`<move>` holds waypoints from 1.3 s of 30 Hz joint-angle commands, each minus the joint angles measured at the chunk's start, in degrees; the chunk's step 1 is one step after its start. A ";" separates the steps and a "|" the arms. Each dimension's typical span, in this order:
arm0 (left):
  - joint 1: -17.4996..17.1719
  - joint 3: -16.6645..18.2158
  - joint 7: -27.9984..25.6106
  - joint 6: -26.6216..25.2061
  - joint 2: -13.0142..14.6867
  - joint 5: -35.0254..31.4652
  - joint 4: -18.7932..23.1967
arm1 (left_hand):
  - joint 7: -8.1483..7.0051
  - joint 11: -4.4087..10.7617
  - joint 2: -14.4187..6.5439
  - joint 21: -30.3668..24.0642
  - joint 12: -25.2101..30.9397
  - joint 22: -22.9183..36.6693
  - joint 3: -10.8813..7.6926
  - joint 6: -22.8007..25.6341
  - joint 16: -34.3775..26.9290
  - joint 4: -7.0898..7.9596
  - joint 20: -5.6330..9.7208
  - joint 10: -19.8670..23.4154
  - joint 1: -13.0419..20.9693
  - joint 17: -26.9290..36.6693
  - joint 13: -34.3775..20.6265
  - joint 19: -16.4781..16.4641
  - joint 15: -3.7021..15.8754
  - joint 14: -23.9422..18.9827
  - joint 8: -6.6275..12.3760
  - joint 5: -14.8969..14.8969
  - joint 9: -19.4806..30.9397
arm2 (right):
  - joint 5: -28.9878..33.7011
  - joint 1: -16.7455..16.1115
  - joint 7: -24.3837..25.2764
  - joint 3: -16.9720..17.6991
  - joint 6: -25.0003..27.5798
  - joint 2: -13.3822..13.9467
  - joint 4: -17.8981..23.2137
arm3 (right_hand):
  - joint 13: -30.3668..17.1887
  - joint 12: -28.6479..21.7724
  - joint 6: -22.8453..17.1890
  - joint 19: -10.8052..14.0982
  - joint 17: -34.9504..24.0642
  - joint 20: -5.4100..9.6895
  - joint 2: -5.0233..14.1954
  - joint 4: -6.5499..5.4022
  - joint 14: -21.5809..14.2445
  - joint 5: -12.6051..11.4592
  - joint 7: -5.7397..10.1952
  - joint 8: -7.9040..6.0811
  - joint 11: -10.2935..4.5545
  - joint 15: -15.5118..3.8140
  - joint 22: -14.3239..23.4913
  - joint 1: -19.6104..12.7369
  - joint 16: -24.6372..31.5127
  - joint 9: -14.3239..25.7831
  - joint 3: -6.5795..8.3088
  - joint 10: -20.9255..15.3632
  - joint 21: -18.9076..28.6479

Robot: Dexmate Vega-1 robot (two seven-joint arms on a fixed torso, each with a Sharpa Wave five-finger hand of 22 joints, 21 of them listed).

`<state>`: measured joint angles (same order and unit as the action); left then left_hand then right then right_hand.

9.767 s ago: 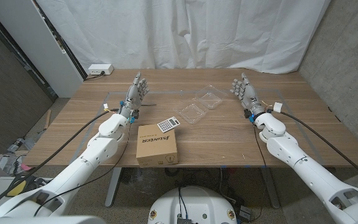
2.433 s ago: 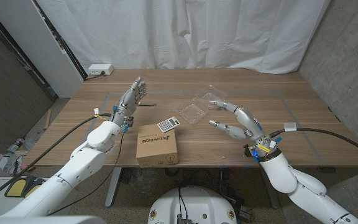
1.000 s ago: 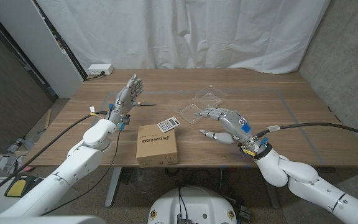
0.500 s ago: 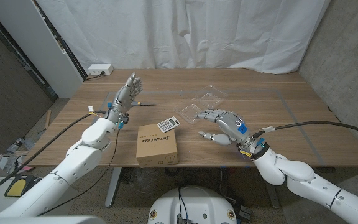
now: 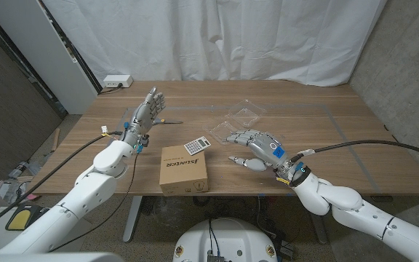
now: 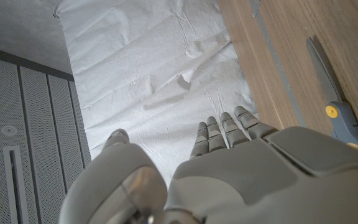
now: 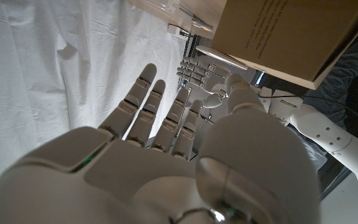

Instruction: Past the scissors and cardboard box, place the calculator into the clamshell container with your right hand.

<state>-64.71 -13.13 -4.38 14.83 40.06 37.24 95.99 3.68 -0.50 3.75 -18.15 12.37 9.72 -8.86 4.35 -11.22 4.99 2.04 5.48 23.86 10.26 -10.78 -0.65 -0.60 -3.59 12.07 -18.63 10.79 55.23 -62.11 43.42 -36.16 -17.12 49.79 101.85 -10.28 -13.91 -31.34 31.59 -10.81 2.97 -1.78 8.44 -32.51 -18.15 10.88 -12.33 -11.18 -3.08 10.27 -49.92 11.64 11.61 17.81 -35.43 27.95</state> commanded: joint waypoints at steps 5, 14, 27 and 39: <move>-1.35 0.83 0.23 -0.63 1.13 0.67 0.97 | 0.03 0.05 -0.03 0.51 -0.35 0.27 0.41 0.17 0.22 0.04 0.13 0.01 0.73 0.26 -0.32 -0.03 -0.01 -0.10 -0.28 -0.35 0.19 | 0.77 4.15 -1.57 -3.86 -0.49 -1.01 -2.99 | -0.11 0.19 -0.13 0.82 -0.12 9.14 0.54 -0.05 -0.53 -0.17 0.31 -0.05 -0.42 -9.75 0.31 -1.07 -0.08 0.07 0.20 -0.50 -0.10; -0.96 0.72 0.35 -0.54 1.11 0.34 1.03 | -0.07 0.15 -0.11 0.90 -0.45 0.28 0.55 -0.04 0.30 0.06 0.02 -0.16 0.76 0.27 -0.33 0.17 -0.03 0.12 -0.40 -0.33 0.19 | 1.42 6.52 -0.98 -5.64 -0.55 -2.37 -4.97 | -0.16 1.14 1.14 -0.03 -0.09 9.21 0.25 0.38 1.20 -0.28 1.02 0.65 -0.71 -9.53 0.47 -2.88 -0.92 0.09 0.16 0.93 -0.82; -2.34 1.44 -0.82 -0.43 1.27 0.19 2.01 | -0.01 0.14 -0.18 1.25 -0.50 0.30 0.72 -0.03 0.30 0.08 0.08 -0.22 0.79 0.27 -0.33 0.07 -0.08 0.18 -0.43 -0.31 0.20 | 3.38 9.03 -1.09 -7.81 1.37 -3.24 -6.42 | -0.26 2.33 4.36 -1.11 -0.36 9.01 0.28 -0.26 3.46 -0.56 0.82 1.49 -0.84 -9.18 0.69 -4.09 -1.13 0.14 -0.56 4.07 -1.91; -3.24 1.89 -1.68 -0.87 1.52 -0.07 3.19 | -0.06 0.12 -0.24 1.53 -0.53 0.30 0.85 -0.05 0.31 0.10 0.07 -0.24 0.82 0.27 -0.34 0.04 -0.14 0.24 -0.46 -0.29 0.20 | 4.04 11.51 -0.02 -9.55 0.46 -3.62 -8.29 | -0.26 2.26 4.17 -2.79 -0.43 8.55 0.56 -0.86 5.96 -0.62 0.38 1.06 -0.59 -8.47 0.68 -3.78 -1.35 0.16 -1.05 4.46 -2.89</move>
<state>-66.82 -11.80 -5.36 14.29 41.29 37.35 97.93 3.68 -0.29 3.45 -16.72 11.94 9.72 -8.24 4.35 -11.00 5.14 2.04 5.27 24.16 10.26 -10.78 -0.65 -0.68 -3.50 11.65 -18.63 10.79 58.12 -52.73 42.30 -44.12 -16.33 46.64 95.10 -10.27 -11.64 -27.04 29.08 -11.08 2.76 -1.50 7.74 -26.76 -18.52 11.29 -11.20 -11.75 -2.50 10.81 -53.54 10.35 11.60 16.76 -31.29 25.38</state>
